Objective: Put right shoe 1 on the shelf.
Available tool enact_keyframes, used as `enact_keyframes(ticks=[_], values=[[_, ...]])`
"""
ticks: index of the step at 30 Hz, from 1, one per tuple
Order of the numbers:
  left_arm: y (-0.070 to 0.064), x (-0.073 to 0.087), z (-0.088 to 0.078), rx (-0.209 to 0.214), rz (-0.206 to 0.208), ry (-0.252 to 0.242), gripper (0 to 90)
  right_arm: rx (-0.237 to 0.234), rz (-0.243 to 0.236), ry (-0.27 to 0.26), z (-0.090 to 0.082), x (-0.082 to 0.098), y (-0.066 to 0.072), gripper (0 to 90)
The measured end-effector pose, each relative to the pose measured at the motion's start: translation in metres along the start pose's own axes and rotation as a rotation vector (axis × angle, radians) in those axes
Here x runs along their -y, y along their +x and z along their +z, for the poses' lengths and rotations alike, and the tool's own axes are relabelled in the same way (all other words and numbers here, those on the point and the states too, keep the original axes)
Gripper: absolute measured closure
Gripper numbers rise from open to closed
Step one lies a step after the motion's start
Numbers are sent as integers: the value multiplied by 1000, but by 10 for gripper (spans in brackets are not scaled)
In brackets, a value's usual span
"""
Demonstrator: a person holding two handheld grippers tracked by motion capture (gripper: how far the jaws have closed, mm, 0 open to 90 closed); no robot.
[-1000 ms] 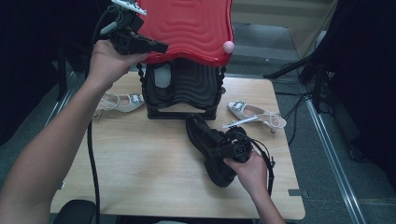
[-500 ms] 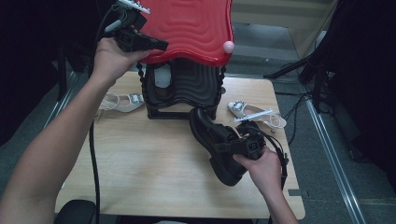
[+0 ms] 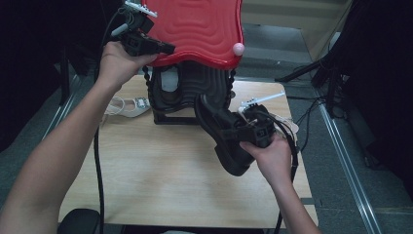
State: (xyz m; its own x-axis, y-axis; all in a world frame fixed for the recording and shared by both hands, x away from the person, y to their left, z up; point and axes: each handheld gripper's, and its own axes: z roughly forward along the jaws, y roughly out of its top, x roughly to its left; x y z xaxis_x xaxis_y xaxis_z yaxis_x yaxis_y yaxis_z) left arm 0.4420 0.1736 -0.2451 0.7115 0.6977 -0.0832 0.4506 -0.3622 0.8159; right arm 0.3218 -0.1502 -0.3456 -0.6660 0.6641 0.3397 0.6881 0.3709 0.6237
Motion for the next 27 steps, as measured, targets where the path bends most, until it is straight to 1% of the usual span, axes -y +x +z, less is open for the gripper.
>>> enact_keyframes(ticks=[1,2,4,6,8,12,13,14,16,17,19,20,23,24,25,27], values=[[0,0,0,-1,-2,-1,900,4,-4,-3,1,-4,0,858],[0,0,0,-5,-1,0,900,22,-16,-17,6,-14,2,857],[-1,0,1,-13,0,4,900,27,-21,-23,8,-18,2,856],[-1,1,0,-12,0,2,900,58,-33,-45,19,-31,5,856],[-1,2,0,-11,1,-2,900,64,-35,-52,22,-33,5,856],[-1,2,0,-11,4,-5,900,126,-53,-75,39,-41,4,853],[-1,2,0,-12,2,-5,900,159,-67,-84,45,-43,4,853],[-1,2,0,-14,-7,-5,900,173,-72,-88,49,-44,4,855],[-1,2,0,-11,-16,0,900,185,-81,-97,55,-45,6,856],[0,2,0,-10,-20,3,900,195,-93,-105,59,-45,7,856],[-1,2,0,-10,-19,3,900,208,-91,-99,65,-44,10,859],[-1,2,0,-10,-16,1,900,212,-104,-99,69,-43,10,859],[-1,2,0,-12,-9,1,900,194,-94,-109,77,-40,9,858],[-2,2,0,-14,-11,0,900,194,-98,-121,80,-39,10,857],[-2,2,0,-15,-4,1,900,195,-99,-123,81,-39,11,856],[-1,2,0,-16,5,3,900,234,-118,-145,84,-39,15,854]])
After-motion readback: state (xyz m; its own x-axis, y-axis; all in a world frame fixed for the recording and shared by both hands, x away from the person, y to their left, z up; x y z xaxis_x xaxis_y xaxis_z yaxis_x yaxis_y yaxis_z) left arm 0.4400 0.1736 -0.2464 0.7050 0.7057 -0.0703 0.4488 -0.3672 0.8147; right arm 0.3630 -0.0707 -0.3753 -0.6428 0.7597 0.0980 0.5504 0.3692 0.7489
